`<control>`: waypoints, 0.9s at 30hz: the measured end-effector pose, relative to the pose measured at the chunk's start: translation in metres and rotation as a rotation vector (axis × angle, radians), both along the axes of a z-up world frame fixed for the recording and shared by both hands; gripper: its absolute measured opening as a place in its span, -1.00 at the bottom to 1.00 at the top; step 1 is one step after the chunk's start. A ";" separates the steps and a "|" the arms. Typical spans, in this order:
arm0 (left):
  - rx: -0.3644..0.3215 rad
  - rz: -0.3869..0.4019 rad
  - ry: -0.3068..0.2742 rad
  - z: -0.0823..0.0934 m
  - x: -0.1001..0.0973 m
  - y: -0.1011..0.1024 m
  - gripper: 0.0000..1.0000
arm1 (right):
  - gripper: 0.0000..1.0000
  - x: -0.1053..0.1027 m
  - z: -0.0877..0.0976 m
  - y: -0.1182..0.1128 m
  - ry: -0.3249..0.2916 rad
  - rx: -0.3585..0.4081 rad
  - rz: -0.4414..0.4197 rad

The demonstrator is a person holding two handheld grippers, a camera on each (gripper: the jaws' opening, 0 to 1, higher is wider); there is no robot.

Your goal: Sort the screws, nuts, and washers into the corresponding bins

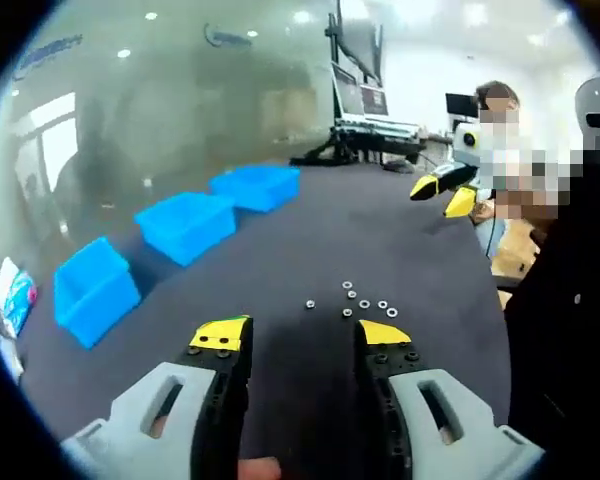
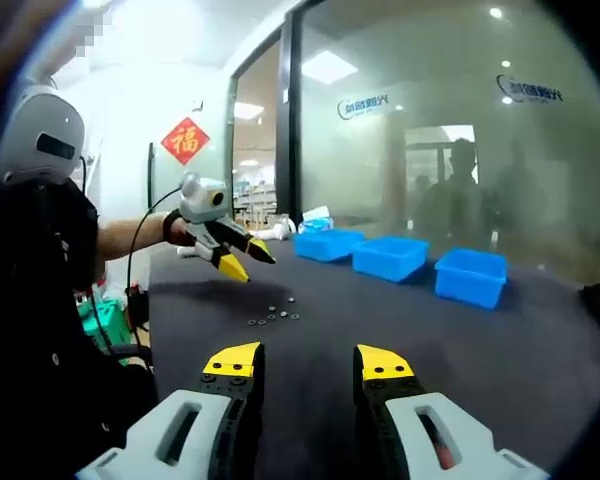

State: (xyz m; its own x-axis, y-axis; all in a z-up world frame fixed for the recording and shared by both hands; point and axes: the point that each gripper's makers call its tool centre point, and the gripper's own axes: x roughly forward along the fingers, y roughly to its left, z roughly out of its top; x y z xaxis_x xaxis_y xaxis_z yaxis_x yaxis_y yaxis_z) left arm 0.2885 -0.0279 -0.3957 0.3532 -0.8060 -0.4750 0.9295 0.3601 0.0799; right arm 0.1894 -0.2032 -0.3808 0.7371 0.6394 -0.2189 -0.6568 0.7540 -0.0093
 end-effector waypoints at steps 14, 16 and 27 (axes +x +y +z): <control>0.103 -0.103 0.056 -0.021 0.006 -0.031 -0.40 | -0.36 -0.003 -0.003 -0.004 0.002 0.001 -0.007; 0.118 -0.117 0.067 -0.025 0.006 -0.035 -0.40 | -0.36 -0.004 -0.004 -0.004 0.003 0.000 -0.007; 0.163 -0.170 0.107 -0.039 0.009 -0.047 -0.54 | -0.36 -0.004 -0.005 -0.009 0.006 0.006 -0.018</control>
State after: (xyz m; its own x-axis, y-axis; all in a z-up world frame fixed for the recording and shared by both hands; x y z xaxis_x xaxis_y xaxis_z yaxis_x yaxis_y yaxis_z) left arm 0.2971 -0.0751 -0.4351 0.1597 -0.7593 -0.6308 0.9819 0.1880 0.0222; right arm 0.1856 -0.2122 -0.3862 0.7468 0.6277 -0.2196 -0.6435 0.7655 -0.0005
